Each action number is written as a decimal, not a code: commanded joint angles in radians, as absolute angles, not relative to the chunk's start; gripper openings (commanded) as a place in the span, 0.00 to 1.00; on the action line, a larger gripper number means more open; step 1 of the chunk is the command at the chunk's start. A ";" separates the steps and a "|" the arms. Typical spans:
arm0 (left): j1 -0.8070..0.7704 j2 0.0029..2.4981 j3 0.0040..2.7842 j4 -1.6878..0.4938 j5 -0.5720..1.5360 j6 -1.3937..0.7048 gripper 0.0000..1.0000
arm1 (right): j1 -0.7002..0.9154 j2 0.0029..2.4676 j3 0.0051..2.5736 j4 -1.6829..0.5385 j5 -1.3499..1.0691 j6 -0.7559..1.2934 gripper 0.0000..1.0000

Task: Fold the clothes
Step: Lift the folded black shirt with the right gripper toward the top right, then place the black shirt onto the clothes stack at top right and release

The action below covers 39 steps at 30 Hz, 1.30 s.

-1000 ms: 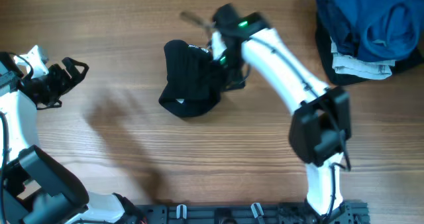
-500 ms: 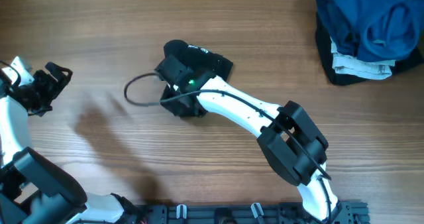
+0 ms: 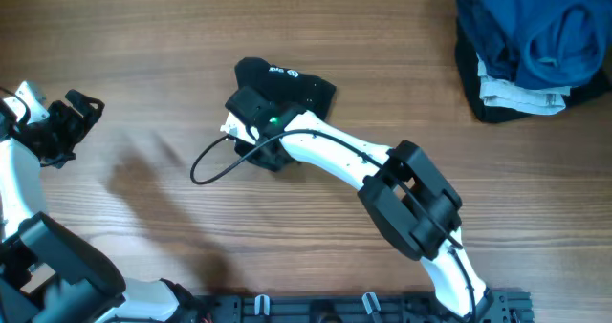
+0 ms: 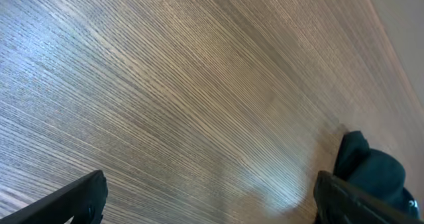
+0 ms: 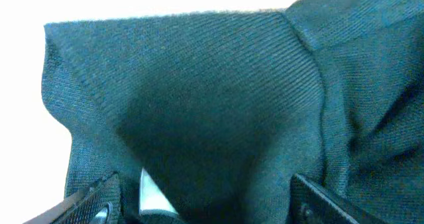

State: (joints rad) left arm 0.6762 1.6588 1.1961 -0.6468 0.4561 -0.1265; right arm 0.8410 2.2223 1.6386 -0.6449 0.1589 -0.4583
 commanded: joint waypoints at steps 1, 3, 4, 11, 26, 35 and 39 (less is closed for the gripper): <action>0.679 1.668 1.197 -0.646 0.427 -0.139 1.00 | 0.801 2.360 1.625 -0.506 0.303 -0.498 0.57; 0.679 1.668 1.197 -0.646 0.424 -0.139 1.00 | 0.773 2.377 1.625 -0.455 0.362 -0.477 0.04; 0.679 1.668 1.197 -0.646 0.424 -0.139 1.00 | 0.753 2.377 1.625 -0.437 0.410 -0.424 0.04; 0.679 1.668 1.197 -0.646 0.425 -0.139 1.00 | 0.617 2.167 1.657 -0.456 0.503 -0.516 0.04; 0.679 1.668 1.197 -0.646 0.424 -0.139 1.00 | 0.262 1.907 1.657 0.050 0.554 -1.455 0.04; 0.678 1.668 1.197 -0.643 0.425 -0.144 1.00 | -0.104 1.907 1.657 0.199 0.306 -1.572 0.04; 0.676 1.668 1.197 -0.641 0.425 -0.203 1.00 | -0.245 1.907 1.657 0.205 0.167 -1.585 0.04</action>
State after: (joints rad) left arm 0.6762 1.6588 1.1961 -0.6460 0.4301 -0.1593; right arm -0.1921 1.9327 1.6382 0.2222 0.2897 -1.5776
